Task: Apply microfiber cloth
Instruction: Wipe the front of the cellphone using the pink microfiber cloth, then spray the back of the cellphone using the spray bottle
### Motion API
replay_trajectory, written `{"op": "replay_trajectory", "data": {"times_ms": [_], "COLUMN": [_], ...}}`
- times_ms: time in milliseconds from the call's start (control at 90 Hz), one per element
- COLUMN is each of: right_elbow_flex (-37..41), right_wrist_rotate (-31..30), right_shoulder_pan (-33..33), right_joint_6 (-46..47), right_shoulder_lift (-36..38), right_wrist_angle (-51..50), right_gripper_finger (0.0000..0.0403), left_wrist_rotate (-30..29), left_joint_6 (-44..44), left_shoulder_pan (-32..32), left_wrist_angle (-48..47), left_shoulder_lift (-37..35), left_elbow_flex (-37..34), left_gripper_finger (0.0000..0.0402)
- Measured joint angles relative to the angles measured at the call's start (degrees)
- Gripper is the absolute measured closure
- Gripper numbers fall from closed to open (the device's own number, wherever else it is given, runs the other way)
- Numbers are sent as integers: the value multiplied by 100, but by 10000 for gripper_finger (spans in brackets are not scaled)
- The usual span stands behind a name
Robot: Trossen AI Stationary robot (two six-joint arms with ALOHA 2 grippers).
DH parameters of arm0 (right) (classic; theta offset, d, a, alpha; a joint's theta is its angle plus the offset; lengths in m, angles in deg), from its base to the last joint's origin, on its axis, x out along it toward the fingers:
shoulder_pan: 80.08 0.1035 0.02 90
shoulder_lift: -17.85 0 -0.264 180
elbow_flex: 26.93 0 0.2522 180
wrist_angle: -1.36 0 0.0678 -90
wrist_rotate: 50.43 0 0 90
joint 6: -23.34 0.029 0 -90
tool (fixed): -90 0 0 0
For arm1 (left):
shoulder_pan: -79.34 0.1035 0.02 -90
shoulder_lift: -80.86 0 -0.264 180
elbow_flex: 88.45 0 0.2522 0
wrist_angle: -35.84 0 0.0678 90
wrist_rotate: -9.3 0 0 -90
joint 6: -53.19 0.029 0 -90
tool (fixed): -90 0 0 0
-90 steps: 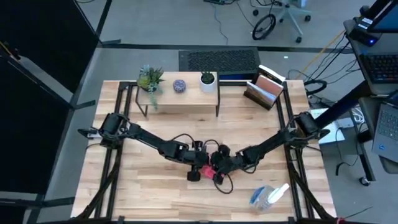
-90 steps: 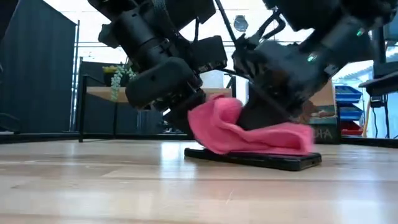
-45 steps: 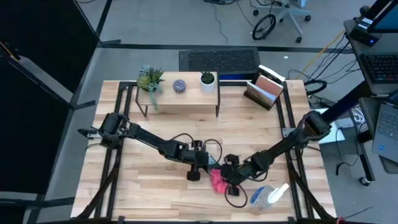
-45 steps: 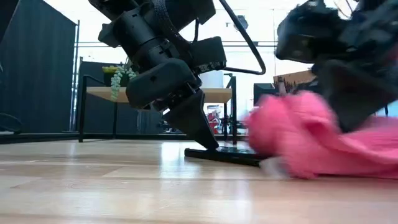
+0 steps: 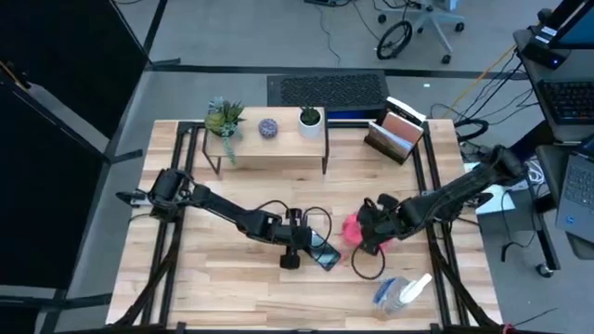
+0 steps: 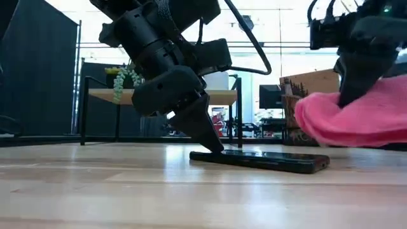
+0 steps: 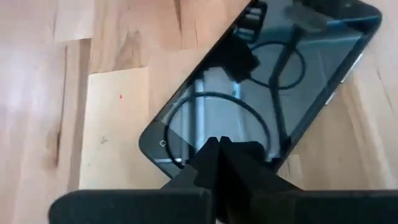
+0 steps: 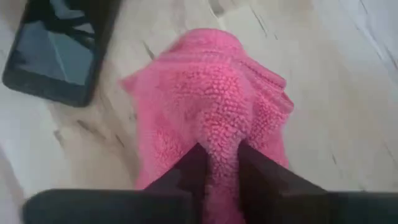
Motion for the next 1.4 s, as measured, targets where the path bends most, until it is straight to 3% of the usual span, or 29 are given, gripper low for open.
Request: {"op": "replay_trajectory", "data": {"times_ms": [211, 444, 600, 900, 1156, 1400], "right_elbow_flex": [-8, 16, 165, 183, 157, 166], "right_wrist_rotate": [229, 330, 995, 1805, 1972, 2001], "right_shoulder_pan": [-200, -455, -716, -990, -1018, -1012], "right_joint_6": [-85, -438, -776, -863, -554, -490], "right_shoulder_lift": [403, 146, -583, -2122, -2617, -2722], "right_wrist_angle": [129, 1425, 2770, 4060, 4825, 5170], "right_gripper_finger": [213, 149, 143, 151, 152, 152], "left_wrist_rotate": [-696, -372, 71, 596, 721, 1313], "left_joint_6": [393, 998, 721, 524, 529, 536], "left_shoulder_pan": [-360, -614, -617, -618, -644, -655], "left_wrist_angle": [-178, -83, -62, -65, -70, -32], "left_shoulder_lift": [-223, -306, -281, -277, -277, 5], "left_elbow_flex": [251, 434, 439, 439, 339, 306], "left_gripper_finger": [402, 402, 402, 402, 402, 402]}}
